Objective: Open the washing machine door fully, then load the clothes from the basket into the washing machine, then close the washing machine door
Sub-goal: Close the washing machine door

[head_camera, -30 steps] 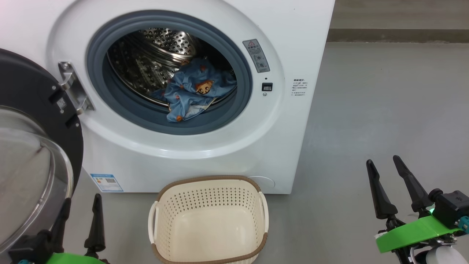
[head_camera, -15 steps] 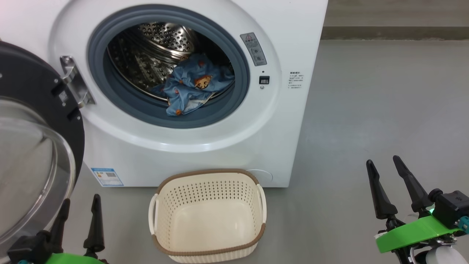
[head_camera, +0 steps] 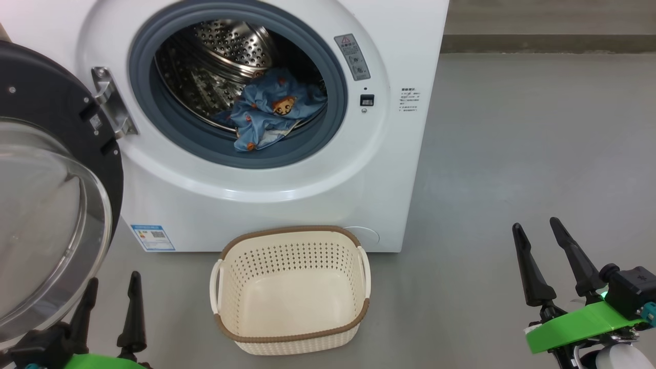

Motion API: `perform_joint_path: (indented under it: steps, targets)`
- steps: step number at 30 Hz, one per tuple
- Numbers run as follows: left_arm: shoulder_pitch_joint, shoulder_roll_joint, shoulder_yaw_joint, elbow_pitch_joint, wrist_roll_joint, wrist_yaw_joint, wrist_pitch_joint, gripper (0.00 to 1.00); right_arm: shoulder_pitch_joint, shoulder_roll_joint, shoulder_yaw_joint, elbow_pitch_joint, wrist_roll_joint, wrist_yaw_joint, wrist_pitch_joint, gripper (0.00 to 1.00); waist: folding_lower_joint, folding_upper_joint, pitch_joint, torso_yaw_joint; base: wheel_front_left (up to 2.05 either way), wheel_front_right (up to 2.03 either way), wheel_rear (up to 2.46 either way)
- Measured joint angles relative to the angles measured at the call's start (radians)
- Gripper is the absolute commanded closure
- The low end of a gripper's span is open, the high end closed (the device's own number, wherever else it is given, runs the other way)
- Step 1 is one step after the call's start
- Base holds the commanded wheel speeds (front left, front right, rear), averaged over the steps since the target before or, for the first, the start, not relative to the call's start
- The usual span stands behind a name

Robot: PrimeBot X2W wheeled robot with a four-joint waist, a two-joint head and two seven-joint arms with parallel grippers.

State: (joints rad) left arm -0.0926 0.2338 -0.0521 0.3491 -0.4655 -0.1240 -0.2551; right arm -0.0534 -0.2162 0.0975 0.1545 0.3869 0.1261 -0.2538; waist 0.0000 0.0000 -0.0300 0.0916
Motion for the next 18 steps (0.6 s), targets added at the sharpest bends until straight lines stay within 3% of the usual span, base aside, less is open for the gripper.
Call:
perform_joint_path:
  steps: [18]
  targets:
    - [0.000, 0.000, -0.001, 0.000, 0.002, 0.000, 0.000, 0.00, 0.000, 0.001, 0.000, 0.000, 0.001, 0.000, 0.000, 0.00, 0.0000, 0.0000, -0.005, 0.000, 0.00, 0.00, 0.00]
